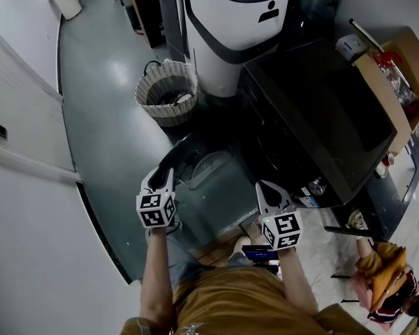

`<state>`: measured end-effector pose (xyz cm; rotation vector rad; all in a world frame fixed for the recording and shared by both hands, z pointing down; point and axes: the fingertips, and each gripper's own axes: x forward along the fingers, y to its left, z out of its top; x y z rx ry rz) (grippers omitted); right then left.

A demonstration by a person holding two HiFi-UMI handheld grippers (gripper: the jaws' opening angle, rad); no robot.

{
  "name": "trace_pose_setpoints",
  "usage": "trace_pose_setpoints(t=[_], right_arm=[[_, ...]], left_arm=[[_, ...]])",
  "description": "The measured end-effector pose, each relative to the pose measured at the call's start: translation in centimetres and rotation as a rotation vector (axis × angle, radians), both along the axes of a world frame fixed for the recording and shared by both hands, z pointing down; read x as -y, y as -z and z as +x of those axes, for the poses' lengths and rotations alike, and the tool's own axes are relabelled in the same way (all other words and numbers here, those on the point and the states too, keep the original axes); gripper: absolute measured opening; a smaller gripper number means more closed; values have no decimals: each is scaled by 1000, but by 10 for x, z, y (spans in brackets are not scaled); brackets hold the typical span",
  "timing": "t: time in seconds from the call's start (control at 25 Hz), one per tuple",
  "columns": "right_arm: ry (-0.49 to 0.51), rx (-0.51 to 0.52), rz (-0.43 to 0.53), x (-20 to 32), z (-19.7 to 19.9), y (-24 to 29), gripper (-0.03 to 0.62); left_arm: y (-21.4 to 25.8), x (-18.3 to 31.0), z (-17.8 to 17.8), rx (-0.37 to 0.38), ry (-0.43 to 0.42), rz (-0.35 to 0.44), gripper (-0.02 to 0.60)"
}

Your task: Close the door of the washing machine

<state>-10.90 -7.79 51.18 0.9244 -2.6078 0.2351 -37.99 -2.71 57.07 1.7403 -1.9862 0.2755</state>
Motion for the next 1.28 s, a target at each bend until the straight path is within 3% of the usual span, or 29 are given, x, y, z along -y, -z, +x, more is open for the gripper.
trace_pose_setpoints(t=[0.52, 0.88, 1.28], right_arm=[[-56, -68, -36, 13, -27, -24, 12], [-62, -79, -69, 19, -49, -41, 12], [-101, -94, -106, 25, -25, -55, 12]], left_arm=[[-60, 39, -40, -39, -94, -123, 158], [-99, 48, -46, -81, -174, -220, 193], [-112, 54, -48, -82, -166, -246, 199]])
